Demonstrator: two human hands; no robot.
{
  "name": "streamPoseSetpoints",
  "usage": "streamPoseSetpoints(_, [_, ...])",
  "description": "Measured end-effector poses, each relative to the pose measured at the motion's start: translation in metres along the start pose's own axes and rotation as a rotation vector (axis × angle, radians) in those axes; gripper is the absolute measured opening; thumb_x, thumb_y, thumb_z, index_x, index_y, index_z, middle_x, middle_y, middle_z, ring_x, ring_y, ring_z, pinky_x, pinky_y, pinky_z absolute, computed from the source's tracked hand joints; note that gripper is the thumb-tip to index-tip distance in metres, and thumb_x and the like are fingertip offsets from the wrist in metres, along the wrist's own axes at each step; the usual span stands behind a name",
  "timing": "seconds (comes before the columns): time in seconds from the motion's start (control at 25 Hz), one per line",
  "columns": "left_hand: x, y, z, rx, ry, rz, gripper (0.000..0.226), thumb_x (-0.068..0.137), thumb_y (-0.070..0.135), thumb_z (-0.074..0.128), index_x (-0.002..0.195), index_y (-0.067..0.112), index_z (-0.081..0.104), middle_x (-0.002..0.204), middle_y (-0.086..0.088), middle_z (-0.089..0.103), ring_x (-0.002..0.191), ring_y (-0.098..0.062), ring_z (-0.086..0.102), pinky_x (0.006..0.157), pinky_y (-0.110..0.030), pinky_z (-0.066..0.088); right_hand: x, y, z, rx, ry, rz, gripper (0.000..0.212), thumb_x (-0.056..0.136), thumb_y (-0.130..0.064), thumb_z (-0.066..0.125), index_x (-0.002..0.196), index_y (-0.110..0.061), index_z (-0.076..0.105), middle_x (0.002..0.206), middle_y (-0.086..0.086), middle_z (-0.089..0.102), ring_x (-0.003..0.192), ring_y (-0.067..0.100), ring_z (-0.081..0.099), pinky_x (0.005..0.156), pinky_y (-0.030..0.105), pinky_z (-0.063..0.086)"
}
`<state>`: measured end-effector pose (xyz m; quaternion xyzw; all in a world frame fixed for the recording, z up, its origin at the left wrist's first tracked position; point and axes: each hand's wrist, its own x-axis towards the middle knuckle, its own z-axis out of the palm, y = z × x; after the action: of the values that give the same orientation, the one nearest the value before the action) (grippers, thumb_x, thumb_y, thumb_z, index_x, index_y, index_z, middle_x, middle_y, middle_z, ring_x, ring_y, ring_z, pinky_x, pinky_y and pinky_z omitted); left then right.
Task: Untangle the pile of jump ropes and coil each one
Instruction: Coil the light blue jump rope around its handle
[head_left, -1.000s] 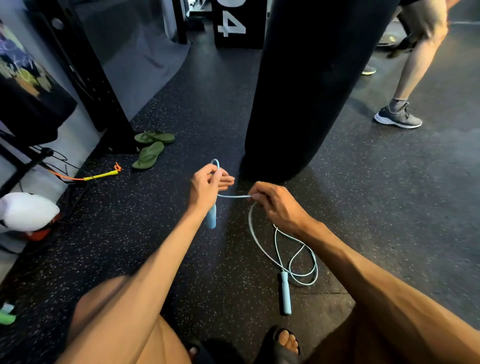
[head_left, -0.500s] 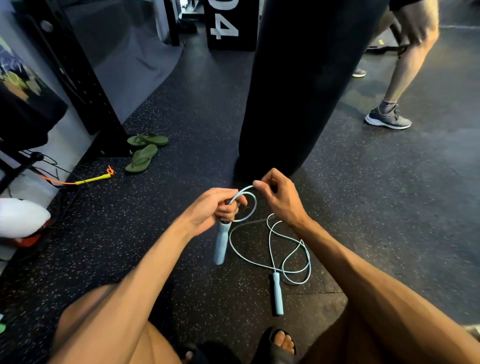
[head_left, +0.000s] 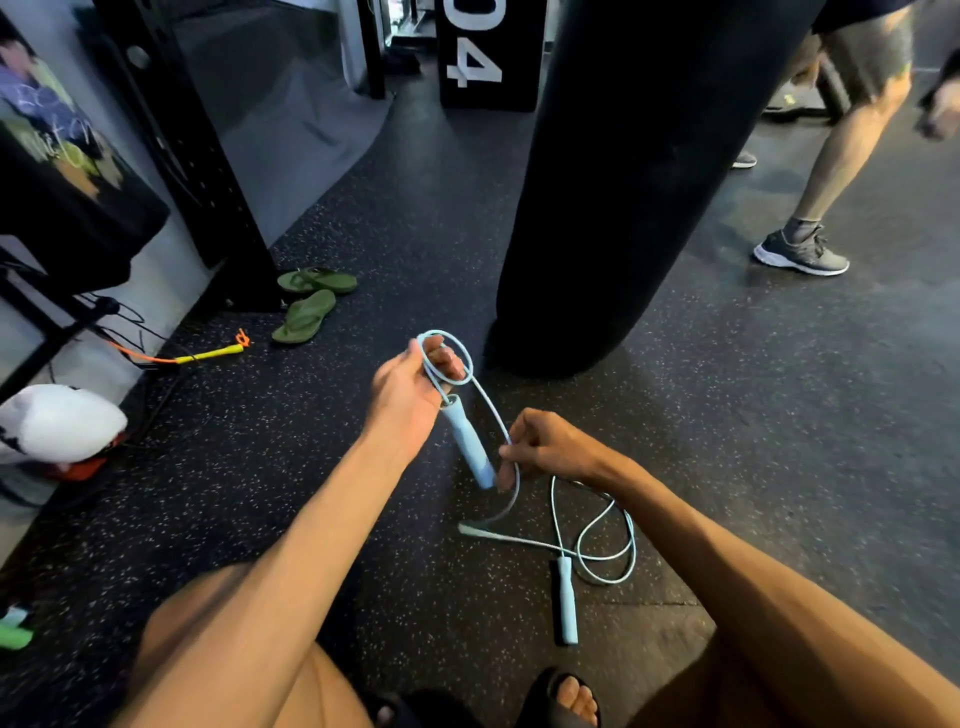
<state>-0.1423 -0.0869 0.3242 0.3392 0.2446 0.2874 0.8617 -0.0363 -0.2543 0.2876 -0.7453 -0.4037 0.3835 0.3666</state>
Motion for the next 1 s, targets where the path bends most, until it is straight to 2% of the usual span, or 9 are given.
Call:
streamPoseSetpoints(0.08, [0.001, 0.001, -0.002, 0.052, 0.067, 0.079, 0.035, 0.106, 0.017, 0.032, 0.091, 0.002, 0.06, 0.065, -0.007, 0.07, 0.06, -0.017, 0.069, 0.064, -0.03, 0.058, -0.004, -0.004, 0.004, 0.059, -0.097, 0.008, 0.015, 0.096, -0.005, 0.058, 0.089, -0.009, 0.045, 0.077, 0.018, 0.072, 0.065, 0.02, 0.068, 0.056, 0.026, 0.053])
streamPoseSetpoints(0.16, [0.0, 0.0, -0.003, 0.149, 0.053, 0.159, 0.036, 0.107, 0.017, 0.03, 0.091, 0.001, 0.059, 0.066, -0.009, 0.071, 0.062, -0.022, 0.07, 0.066, -0.032, 0.059, -0.007, -0.007, 0.007, 0.089, -0.099, 0.019, 0.013, 0.096, -0.003, 0.057, 0.093, -0.004, 0.045, 0.071, 0.017, 0.069, 0.057, 0.025, 0.066, 0.051, 0.029, 0.054])
streamPoseSetpoints(0.24, [0.001, -0.005, -0.006, 0.319, 0.015, 0.237, 0.034, 0.106, 0.016, 0.03, 0.091, 0.001, 0.057, 0.065, -0.009, 0.071, 0.06, -0.024, 0.07, 0.065, -0.035, 0.059, -0.006, -0.01, 0.007, 0.025, -0.041, -0.041, 0.008, 0.097, -0.005, 0.056, 0.093, -0.003, 0.05, 0.068, 0.012, 0.066, 0.053, 0.023, 0.061, 0.047, 0.027, 0.051])
streamPoseSetpoints(0.4, [0.0, -0.021, -0.008, 0.777, -0.082, 0.34, 0.029, 0.104, 0.01, 0.036, 0.09, -0.004, 0.057, 0.062, -0.012, 0.068, 0.054, -0.025, 0.067, 0.055, -0.032, 0.057, -0.005, -0.02, 0.003, -0.267, 0.136, -0.257, 0.013, 0.097, -0.017, 0.057, 0.088, -0.009, 0.063, 0.066, -0.006, 0.061, 0.056, 0.009, 0.053, 0.055, 0.02, 0.041])
streamPoseSetpoints(0.52, [-0.007, -0.027, -0.006, 1.099, -0.158, 0.318, 0.029, 0.102, 0.012, 0.041, 0.087, -0.002, 0.063, 0.06, -0.009, 0.066, 0.049, -0.018, 0.064, 0.049, -0.027, 0.053, -0.008, -0.025, -0.001, -0.327, 0.243, -0.342, 0.014, 0.098, -0.018, 0.054, 0.089, -0.011, 0.063, 0.068, -0.01, 0.056, 0.06, 0.003, 0.05, 0.058, 0.021, 0.039])
streamPoseSetpoints(0.68, [-0.009, -0.031, -0.004, 1.303, -0.323, 0.147, 0.037, 0.103, 0.019, 0.043, 0.069, 0.012, 0.058, 0.048, 0.001, 0.051, 0.037, -0.005, 0.044, 0.043, -0.026, 0.038, -0.008, -0.027, -0.014, -0.321, 0.389, -0.398, 0.015, 0.096, -0.02, 0.059, 0.085, -0.014, 0.065, 0.073, -0.008, 0.061, 0.065, 0.003, 0.055, 0.059, 0.014, 0.038])
streamPoseSetpoints(0.72, [-0.009, -0.031, -0.003, 1.266, -0.36, 0.082, 0.038, 0.103, 0.02, 0.043, 0.068, 0.013, 0.056, 0.046, 0.005, 0.044, 0.037, -0.003, 0.037, 0.043, -0.025, 0.031, -0.008, -0.027, -0.018, -0.301, 0.424, -0.397, 0.014, 0.095, -0.021, 0.062, 0.082, -0.015, 0.065, 0.072, -0.009, 0.061, 0.064, 0.003, 0.054, 0.059, 0.014, 0.038])
streamPoseSetpoints(0.84, [-0.013, -0.027, 0.001, 0.958, -0.452, -0.151, 0.039, 0.103, 0.02, 0.039, 0.072, 0.007, 0.057, 0.045, 0.007, 0.03, 0.04, -0.006, 0.025, 0.044, -0.023, 0.018, -0.005, -0.022, -0.025, -0.168, 0.515, -0.364, 0.02, 0.088, -0.031, 0.071, 0.077, -0.019, 0.059, 0.068, -0.01, 0.055, 0.06, 0.002, 0.047, 0.057, 0.018, 0.039])
streamPoseSetpoints(1.0, [-0.016, -0.018, 0.007, 0.555, -0.55, -0.312, 0.039, 0.103, 0.029, 0.038, 0.073, 0.01, 0.053, 0.047, 0.006, 0.02, 0.043, -0.01, 0.016, 0.05, -0.03, 0.01, 0.002, -0.014, -0.029, 0.027, 0.495, -0.298, 0.026, 0.092, -0.036, 0.065, 0.081, -0.014, 0.055, 0.069, -0.004, 0.051, 0.063, 0.005, 0.045, 0.057, 0.026, 0.039])
